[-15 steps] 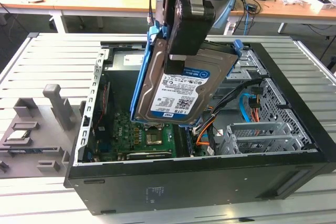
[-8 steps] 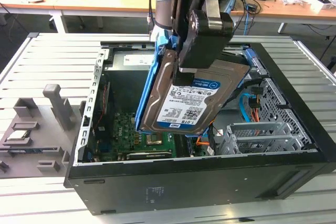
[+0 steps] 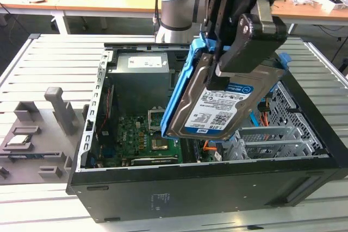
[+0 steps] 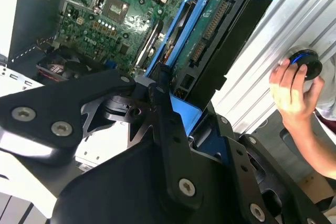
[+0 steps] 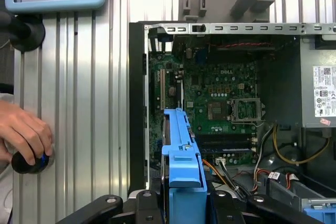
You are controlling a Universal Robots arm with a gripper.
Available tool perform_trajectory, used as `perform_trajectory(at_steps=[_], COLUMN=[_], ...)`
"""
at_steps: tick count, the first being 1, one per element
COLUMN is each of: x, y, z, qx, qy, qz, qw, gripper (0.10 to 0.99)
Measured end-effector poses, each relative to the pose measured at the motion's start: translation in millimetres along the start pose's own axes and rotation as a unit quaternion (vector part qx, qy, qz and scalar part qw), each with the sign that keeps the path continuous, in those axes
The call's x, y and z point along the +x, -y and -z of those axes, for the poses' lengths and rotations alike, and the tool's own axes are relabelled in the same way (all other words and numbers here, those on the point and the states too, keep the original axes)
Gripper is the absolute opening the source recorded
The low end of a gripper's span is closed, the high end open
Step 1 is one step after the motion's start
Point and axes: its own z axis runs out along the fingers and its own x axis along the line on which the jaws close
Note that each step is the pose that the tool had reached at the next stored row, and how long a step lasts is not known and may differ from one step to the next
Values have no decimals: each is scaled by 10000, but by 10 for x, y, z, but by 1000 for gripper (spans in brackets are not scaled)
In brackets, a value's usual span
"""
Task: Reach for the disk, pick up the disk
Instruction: 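Pick up the disk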
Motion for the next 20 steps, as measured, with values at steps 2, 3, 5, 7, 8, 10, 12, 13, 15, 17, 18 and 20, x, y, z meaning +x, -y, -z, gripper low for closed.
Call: perform_trajectory(at_steps=[2,3,5,7,8,10,12,13,15,17,18,20], x=[2,4,6,7,8,9,10,11,12,12,12,12], y=[54,99,174,228,261,357,411,464,525,572,596,644], z=[2,5,8,11,13,18,20,23,26,29,30,32], qx=[0,0,0,0,0,0,0,0,0,0,0,0], qy=[0,0,0,0,0,0,0,0,0,1,0,0], qz=[0,0,0,0,0,0,0,1,0,0,0,1], qw=[10000,10000,10000,10000,10000,10000,10000,10000,10000,10000,10000,10000], gripper=[373,373,373,373,373,373,373,373,373,373,373,373])
